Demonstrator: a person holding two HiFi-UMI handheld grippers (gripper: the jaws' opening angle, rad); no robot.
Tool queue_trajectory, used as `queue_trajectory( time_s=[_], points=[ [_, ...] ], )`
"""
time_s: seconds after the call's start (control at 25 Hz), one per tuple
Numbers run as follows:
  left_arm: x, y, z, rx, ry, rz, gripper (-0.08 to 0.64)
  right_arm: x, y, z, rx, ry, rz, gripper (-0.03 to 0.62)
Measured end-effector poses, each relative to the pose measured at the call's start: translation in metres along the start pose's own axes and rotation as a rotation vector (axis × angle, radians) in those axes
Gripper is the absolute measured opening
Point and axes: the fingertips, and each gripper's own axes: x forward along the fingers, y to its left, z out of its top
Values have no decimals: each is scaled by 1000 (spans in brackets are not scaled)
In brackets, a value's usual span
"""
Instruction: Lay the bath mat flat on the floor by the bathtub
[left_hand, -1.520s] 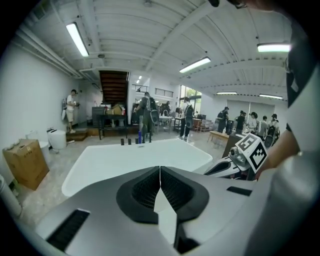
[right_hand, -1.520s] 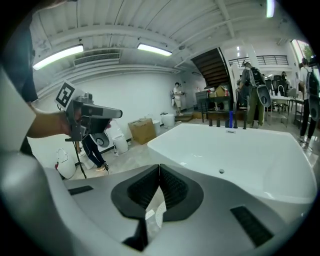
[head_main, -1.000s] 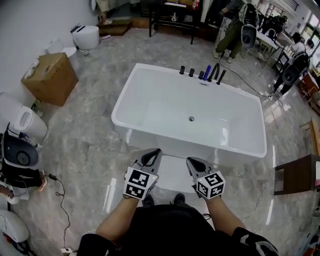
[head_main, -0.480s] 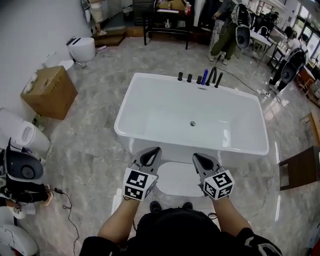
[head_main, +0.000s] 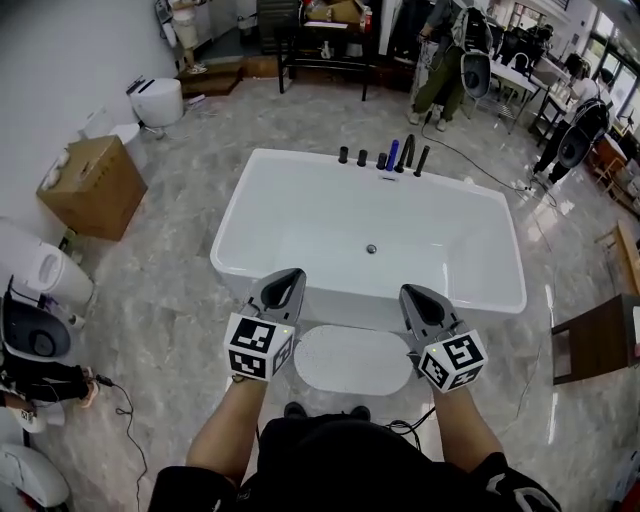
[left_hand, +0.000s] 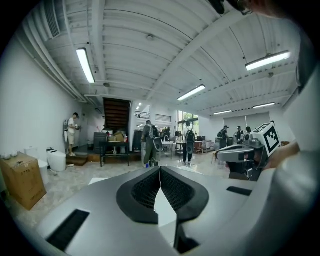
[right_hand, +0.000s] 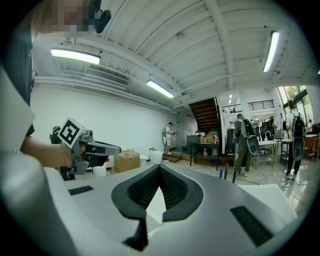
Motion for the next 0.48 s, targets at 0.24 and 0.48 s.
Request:
queue_trajectory(
  time_s=[0.24, 0.48],
  points=[
    [4, -13, 19, 10, -18, 21, 12, -14, -21, 19, 38, -93, -17, 14],
    [5, -19, 20, -1, -25, 52, 12, -20, -16, 8, 18, -72, 0, 13]
  ],
)
